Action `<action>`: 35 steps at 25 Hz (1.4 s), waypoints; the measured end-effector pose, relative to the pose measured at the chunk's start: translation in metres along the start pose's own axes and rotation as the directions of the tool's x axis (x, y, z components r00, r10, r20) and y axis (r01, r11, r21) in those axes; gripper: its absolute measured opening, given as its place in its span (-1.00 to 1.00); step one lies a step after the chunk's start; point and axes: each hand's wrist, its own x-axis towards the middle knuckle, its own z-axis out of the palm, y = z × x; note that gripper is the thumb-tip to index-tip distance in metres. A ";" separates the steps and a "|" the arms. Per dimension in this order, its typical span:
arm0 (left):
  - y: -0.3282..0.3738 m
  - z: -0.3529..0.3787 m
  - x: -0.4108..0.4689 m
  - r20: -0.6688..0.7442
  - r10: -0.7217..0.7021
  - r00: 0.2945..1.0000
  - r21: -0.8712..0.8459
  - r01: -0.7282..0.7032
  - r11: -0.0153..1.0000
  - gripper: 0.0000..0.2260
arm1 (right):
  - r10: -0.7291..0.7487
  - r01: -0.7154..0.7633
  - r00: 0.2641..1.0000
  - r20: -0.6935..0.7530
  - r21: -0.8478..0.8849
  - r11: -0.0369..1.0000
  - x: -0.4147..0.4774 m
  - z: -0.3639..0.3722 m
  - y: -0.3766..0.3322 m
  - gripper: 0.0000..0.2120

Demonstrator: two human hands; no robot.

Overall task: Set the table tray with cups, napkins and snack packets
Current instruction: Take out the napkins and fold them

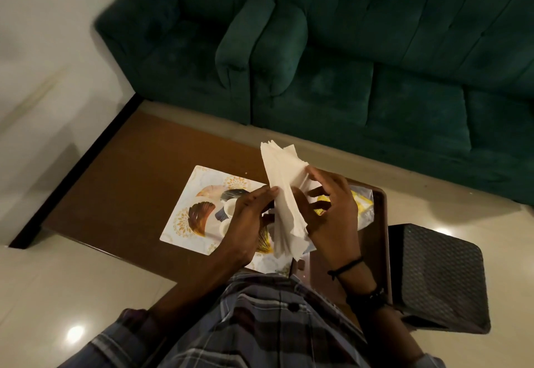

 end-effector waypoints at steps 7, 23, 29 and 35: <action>-0.001 0.000 0.001 -0.016 -0.012 1.000 0.033 0.013 0.999 -0.82 | -0.033 0.032 0.999 -0.023 -0.028 0.999 0.003 0.000 0.003 -0.81; -0.004 -0.005 0.000 0.048 0.104 0.993 0.118 -0.109 0.987 -0.84 | 0.325 -0.343 0.939 0.112 0.389 0.855 0.005 0.001 0.010 -0.67; -0.004 -0.007 0.000 0.058 0.125 0.990 0.094 -0.130 0.987 -0.82 | 0.418 -0.416 0.896 0.149 0.610 0.674 0.006 -0.007 0.017 -0.55; -0.001 -0.013 0.004 -0.039 0.169 0.985 0.190 -0.158 0.969 -0.85 | 0.473 -0.381 0.878 -0.066 0.500 0.778 0.011 -0.022 0.024 -0.89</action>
